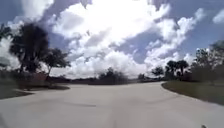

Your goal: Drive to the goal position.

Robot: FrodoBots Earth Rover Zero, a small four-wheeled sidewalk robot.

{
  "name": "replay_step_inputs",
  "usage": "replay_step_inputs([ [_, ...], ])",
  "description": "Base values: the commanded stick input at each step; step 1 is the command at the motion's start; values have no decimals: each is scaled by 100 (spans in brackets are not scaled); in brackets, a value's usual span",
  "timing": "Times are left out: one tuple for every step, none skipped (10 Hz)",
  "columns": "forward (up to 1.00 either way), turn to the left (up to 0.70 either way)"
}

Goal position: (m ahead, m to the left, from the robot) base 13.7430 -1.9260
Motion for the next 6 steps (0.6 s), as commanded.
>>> replay_step_inputs([
  [100, 0],
  [100, 0],
  [100, 0],
  [100, 0],
  [100, 0],
  [100, 0],
])
